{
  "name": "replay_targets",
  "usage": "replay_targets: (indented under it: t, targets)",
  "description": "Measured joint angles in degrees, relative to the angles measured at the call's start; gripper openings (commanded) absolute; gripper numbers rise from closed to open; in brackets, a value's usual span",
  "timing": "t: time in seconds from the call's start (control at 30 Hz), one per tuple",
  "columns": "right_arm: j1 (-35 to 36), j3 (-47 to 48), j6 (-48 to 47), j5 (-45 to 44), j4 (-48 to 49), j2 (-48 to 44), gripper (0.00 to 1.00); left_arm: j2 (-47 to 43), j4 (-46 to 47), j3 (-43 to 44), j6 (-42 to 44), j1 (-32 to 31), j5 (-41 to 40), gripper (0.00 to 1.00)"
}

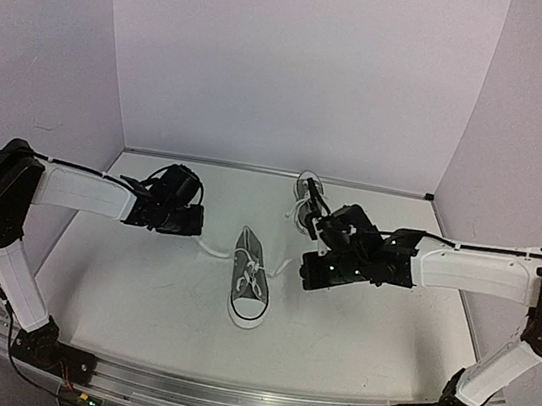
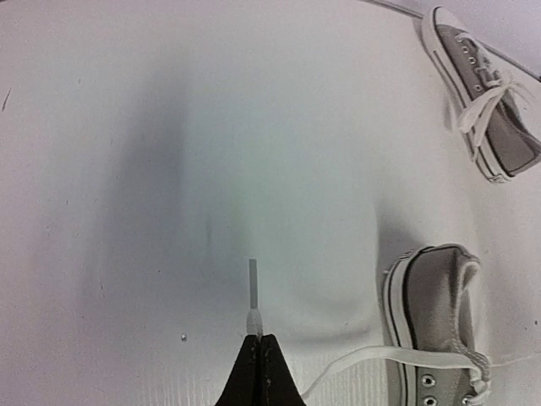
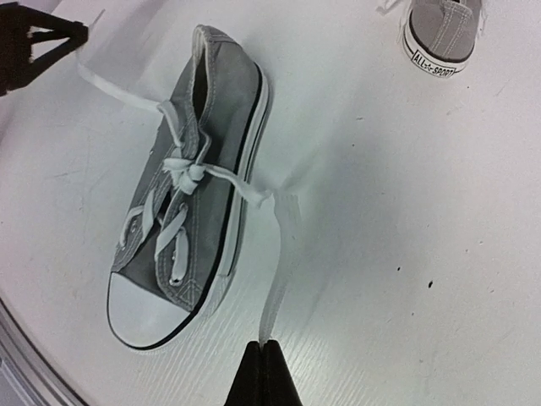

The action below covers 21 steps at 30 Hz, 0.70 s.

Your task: Tie the shoes

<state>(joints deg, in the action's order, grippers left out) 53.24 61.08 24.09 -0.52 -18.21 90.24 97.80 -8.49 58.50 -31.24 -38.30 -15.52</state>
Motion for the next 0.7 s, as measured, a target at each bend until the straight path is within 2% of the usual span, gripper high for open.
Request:
replay_targets:
  t: [0.13, 0.37, 0.7]
  targets:
    - [-1.0, 0.6, -2.0, 1.2, 1.1, 5.7, 0.00, -1.9, 3.3, -0.9, 2.2, 0.0, 3.0, 0.00]
    - [-0.9, 1.5, -3.1, 8.2, 3.9, 17.6, 0.00, -1.9, 5.8, -2.3, 3.9, 0.0, 6.9, 0.00]
    - [1.1, 3.5, -2.6, 16.7, 8.7, 18.6, 0.00, -2.7, 8.9, -4.6, 5.0, 0.0, 9.5, 0.00]
